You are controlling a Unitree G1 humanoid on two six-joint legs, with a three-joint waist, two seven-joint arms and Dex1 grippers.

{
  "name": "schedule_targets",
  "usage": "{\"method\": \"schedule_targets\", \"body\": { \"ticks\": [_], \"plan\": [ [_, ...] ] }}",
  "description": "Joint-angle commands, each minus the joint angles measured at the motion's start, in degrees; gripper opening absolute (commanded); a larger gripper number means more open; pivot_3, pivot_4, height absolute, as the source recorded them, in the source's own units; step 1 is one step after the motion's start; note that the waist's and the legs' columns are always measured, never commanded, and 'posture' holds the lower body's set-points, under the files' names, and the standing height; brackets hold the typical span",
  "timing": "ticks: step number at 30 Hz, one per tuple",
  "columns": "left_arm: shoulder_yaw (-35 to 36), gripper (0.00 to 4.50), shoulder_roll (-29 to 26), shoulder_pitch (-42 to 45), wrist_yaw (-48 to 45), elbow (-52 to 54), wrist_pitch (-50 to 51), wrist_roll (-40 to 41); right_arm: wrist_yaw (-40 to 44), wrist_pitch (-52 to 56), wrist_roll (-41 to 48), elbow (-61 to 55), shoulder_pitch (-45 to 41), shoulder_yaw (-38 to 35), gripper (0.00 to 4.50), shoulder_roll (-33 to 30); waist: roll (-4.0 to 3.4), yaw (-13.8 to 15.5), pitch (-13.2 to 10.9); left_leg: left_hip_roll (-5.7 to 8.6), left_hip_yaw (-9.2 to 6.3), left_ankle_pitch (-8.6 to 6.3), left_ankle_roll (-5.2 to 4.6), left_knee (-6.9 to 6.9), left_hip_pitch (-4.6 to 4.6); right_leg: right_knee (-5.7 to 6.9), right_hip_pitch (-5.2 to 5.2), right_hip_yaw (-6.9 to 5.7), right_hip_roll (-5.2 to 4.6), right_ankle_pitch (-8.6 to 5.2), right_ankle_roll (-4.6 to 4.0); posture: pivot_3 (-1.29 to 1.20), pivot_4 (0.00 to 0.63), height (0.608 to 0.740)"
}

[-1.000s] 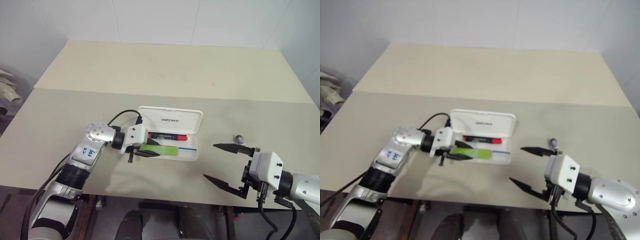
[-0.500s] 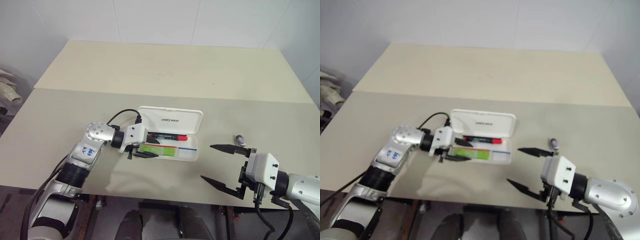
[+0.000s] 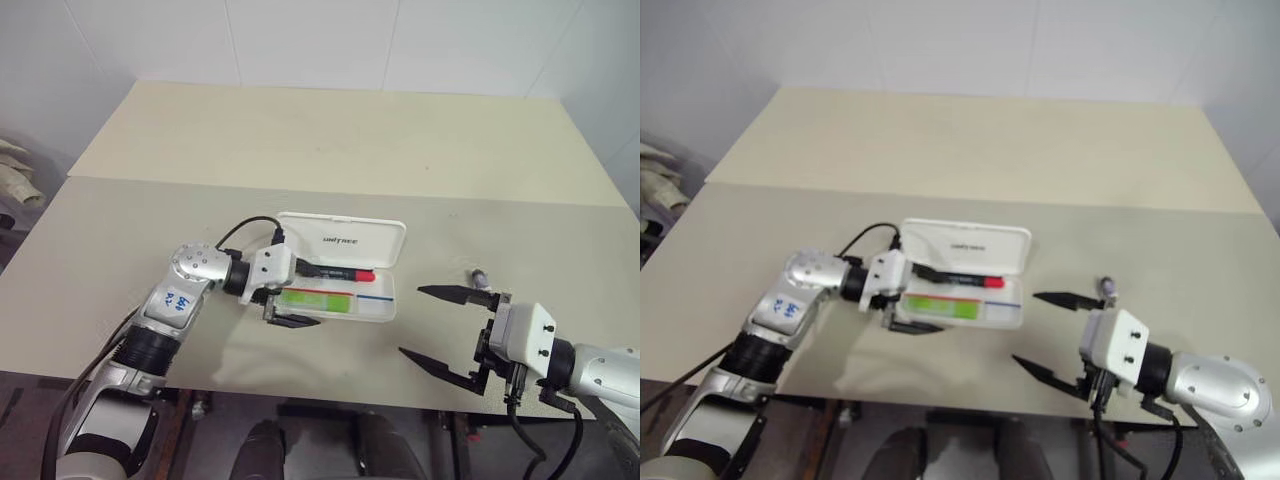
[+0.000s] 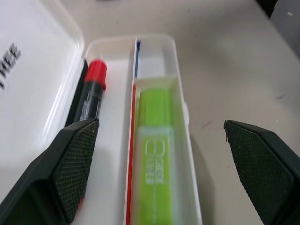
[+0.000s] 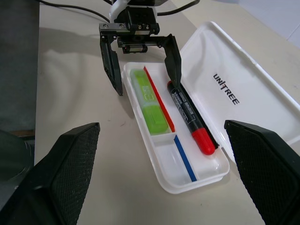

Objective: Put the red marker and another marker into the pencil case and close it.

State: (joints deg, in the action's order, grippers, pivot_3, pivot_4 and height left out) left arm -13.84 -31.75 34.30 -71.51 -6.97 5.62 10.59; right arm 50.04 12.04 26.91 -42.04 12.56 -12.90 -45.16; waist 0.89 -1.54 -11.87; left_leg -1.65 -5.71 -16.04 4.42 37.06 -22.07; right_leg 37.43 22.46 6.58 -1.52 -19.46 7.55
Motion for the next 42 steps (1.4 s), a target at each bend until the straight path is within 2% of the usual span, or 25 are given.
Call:
{"method": "schedule_targets", "body": {
  "ticks": [1,12,19,22,30,42],
  "plan": [
    [1.96,4.49,-1.15,-0.99,-2.28,3.97,1.36,3.77,-1.93,1.07,1.08,-0.3,-0.72,-0.13,4.5,1.39,0.0,-0.02,0.0,0.0,0.0,0.0,0.0,0.0,0.0,0.0,0.0,0.0,0.0,0.0,0.0,0.0,0.15,0.74],
    [9.75,4.49,-3.67,-2.85,1.62,13.37,10.48,11.45,-18.55,12.61,7.05,2.1,-7.24,-4.64,4.5,9.96,0.0,-0.06,0.0,-0.01,-0.03,0.0,0.0,-0.03,0.0,0.02,0.01,0.01,0.0,0.0,-0.01,0.0,0.15,0.74],
    [13.67,4.49,-5.97,-5.25,4.74,16.47,12.2,12.56,-30.89,18.98,-0.44,6.58,-11.55,-1.39,4.5,14.14,0.0,-0.1,0.0,-0.01,-0.03,0.0,0.0,-0.07,0.0,0.01,0.06,0.0,0.0,-0.01,-0.03,0.0,0.15,0.74],
    [14.99,4.49,-7.09,-6.83,5.12,17.3,12.05,13.03,-30.39,17.17,-4.52,9.53,-9.91,0.46,4.5,13.78,0.0,-0.02,0.0,0.0,-0.03,0.0,0.0,-0.11,-0.03,-0.03,0.07,0.0,-0.01,-0.02,-0.05,0.0,0.15,0.74],
    [17.15,4.49,-9.59,-6.91,5.1,12.45,7.88,11.48,-31.6,14.33,-8.59,17.52,-11.55,0.3,4.5,16.72,-0.01,-0.16,0.0,-0.01,-0.01,0.0,0.0,-0.12,-0.01,-0.01,0.08,0.01,-0.01,-0.02,-0.05,0.0,0.15,0.74],
    [16.53,4.49,-9.69,-6.78,6.4,11.62,6.8,11.45,-38.03,16.08,-7.85,20.29,-11.59,-5.6,4.5,22.17,-0.01,-0.19,0.0,-0.01,-0.01,0.0,0.0,-0.19,-0.02,-0.03,0.11,0.0,-0.01,-0.03,-0.05,0.0,0.15,0.74]
  ]
}}
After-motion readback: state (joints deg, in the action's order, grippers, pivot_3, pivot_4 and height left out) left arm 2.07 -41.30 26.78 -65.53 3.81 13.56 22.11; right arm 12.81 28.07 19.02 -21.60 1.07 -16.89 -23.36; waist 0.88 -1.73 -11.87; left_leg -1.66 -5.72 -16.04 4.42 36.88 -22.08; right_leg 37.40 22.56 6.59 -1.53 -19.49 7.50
